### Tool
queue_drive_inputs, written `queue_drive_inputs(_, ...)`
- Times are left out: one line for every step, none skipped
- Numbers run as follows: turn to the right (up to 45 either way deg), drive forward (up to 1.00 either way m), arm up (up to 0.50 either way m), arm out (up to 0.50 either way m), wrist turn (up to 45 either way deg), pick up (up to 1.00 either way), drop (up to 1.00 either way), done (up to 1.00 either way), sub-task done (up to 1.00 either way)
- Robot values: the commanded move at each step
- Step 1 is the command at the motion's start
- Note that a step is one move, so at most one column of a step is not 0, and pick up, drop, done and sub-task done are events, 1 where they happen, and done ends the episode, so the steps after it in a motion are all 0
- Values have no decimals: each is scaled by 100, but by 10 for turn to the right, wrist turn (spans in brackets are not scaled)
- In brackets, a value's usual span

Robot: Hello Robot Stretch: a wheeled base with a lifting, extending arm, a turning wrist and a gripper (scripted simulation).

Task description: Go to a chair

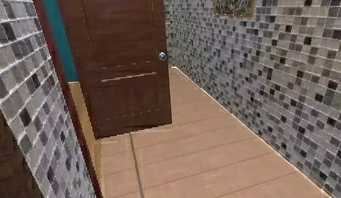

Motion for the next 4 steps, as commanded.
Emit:
queue_drive_inputs(-30, 0, 0, 0, 0, 0, 0, 0, 0)
queue_drive_inputs(240, 0, 0, 0, 0, 0, 0, 0, 0)
queue_drive_inputs(0, 40, 0, 0, 0, 0, 0, 0, 0)
queue_drive_inputs(-390, 0, 0, 0, 0, 0, 0, 0, 0)
